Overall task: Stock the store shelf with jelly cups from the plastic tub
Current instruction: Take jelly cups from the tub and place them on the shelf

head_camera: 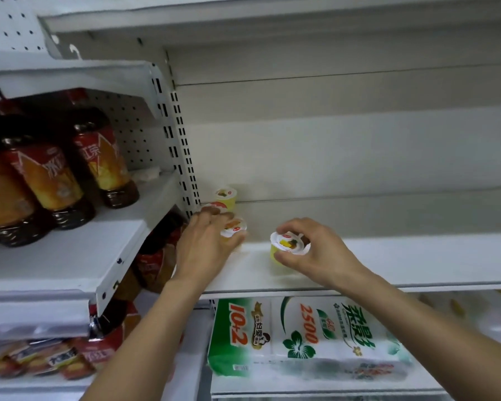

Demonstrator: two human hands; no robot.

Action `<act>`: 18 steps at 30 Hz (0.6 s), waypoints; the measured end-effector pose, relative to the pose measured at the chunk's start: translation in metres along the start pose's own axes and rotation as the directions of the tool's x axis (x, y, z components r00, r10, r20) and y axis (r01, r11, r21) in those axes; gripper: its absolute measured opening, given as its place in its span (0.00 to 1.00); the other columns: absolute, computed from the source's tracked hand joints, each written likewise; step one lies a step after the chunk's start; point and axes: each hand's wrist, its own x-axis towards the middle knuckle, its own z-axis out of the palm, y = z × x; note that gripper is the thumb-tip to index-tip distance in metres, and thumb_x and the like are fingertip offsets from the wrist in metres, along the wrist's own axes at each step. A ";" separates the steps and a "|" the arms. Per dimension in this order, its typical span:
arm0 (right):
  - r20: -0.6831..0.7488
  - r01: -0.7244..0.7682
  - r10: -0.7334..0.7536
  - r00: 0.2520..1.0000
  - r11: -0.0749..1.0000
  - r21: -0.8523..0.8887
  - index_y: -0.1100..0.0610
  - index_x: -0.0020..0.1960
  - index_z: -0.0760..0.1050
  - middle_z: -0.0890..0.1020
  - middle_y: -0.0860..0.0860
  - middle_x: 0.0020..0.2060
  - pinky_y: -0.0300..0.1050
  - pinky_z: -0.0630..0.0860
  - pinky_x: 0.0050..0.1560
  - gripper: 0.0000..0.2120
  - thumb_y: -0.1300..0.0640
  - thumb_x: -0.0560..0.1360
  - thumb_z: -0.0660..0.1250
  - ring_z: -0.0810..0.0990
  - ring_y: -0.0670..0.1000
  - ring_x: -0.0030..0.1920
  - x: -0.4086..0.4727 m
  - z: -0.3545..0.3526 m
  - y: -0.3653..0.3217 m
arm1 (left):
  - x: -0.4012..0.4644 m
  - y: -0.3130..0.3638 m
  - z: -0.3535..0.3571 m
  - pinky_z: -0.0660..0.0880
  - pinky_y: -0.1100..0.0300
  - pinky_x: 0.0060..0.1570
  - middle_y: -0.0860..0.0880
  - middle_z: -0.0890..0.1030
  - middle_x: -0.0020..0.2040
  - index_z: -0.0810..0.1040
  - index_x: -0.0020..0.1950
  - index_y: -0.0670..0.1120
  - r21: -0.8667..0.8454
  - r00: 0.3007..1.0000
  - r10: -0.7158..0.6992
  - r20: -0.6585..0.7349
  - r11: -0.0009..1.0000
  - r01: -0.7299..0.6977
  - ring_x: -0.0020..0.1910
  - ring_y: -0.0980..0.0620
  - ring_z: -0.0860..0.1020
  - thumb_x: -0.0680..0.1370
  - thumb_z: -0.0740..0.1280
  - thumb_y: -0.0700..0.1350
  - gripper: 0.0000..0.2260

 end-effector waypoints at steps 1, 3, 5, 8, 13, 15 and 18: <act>0.024 0.011 -0.010 1.000 1.000 -0.016 0.45 0.59 0.75 0.78 0.45 0.53 0.47 0.76 0.53 0.18 0.47 0.70 0.73 0.77 0.46 0.51 0.002 0.005 -0.005 | -0.003 -0.002 -0.006 0.71 0.54 0.58 0.49 0.73 0.64 0.76 0.64 0.55 -0.001 1.000 0.004 -0.027 1.000 -0.004 0.63 0.47 0.69 0.76 0.59 0.64 0.21; 0.083 0.061 -0.057 0.995 0.997 -0.044 0.46 0.60 0.75 0.77 0.47 0.52 0.47 0.75 0.53 0.19 0.48 0.71 0.72 0.77 0.48 0.50 0.006 0.018 -0.015 | -0.011 -0.012 -0.018 0.70 0.53 0.59 0.48 0.73 0.62 0.75 0.65 0.52 -0.091 0.996 -0.028 -0.090 0.996 0.020 0.62 0.46 0.70 0.79 0.52 0.63 0.24; 0.124 0.112 -0.105 0.987 0.992 -0.052 0.48 0.60 0.76 0.77 0.49 0.51 0.46 0.74 0.53 0.18 0.50 0.71 0.72 0.77 0.50 0.50 0.011 0.035 -0.026 | -0.018 -0.024 -0.029 0.67 0.56 0.57 0.48 0.74 0.62 0.75 0.65 0.51 -0.202 0.985 -0.103 -0.142 0.977 0.073 0.62 0.49 0.70 0.82 0.53 0.58 0.19; 0.139 0.142 -0.138 0.981 0.990 -0.017 0.50 0.62 0.76 0.76 0.51 0.56 0.44 0.73 0.54 0.19 0.51 0.72 0.71 0.77 0.52 0.53 0.020 0.062 -0.045 | -0.030 -0.033 -0.039 0.63 0.62 0.55 0.49 0.75 0.60 0.76 0.64 0.50 -0.237 0.974 -0.144 -0.174 0.966 0.100 0.59 0.52 0.70 0.82 0.56 0.51 0.14; 0.137 0.179 -0.177 0.975 0.984 -0.006 0.51 0.60 0.74 0.76 0.53 0.56 0.49 0.76 0.51 0.19 0.49 0.72 0.71 0.77 0.56 0.53 0.033 0.096 -0.072 | -0.047 -0.039 -0.041 0.64 0.62 0.54 0.52 0.76 0.57 0.77 0.62 0.50 -0.339 0.980 -0.150 -0.128 0.936 0.099 0.57 0.55 0.72 0.82 0.56 0.51 0.14; 0.149 0.192 -0.188 0.971 0.981 -0.016 0.51 0.61 0.73 0.74 0.53 0.57 0.51 0.76 0.52 0.20 0.50 0.71 0.72 0.77 0.56 0.54 0.033 0.099 -0.078 | -0.051 -0.039 -0.041 0.64 0.64 0.55 0.53 0.76 0.59 0.75 0.64 0.51 -0.398 0.982 -0.169 -0.089 0.910 0.120 0.57 0.56 0.73 0.81 0.54 0.57 0.18; 0.166 0.243 -0.228 0.959 0.967 -0.075 0.49 0.67 0.68 0.68 0.50 0.62 0.50 0.77 0.53 0.27 0.49 0.70 0.70 0.74 0.53 0.56 0.028 0.086 -0.075 | -0.056 -0.040 -0.040 0.64 0.70 0.53 0.55 0.73 0.63 0.71 0.69 0.53 -0.447 0.987 -0.158 -0.026 0.885 0.130 0.58 0.61 0.71 0.77 0.53 0.63 0.25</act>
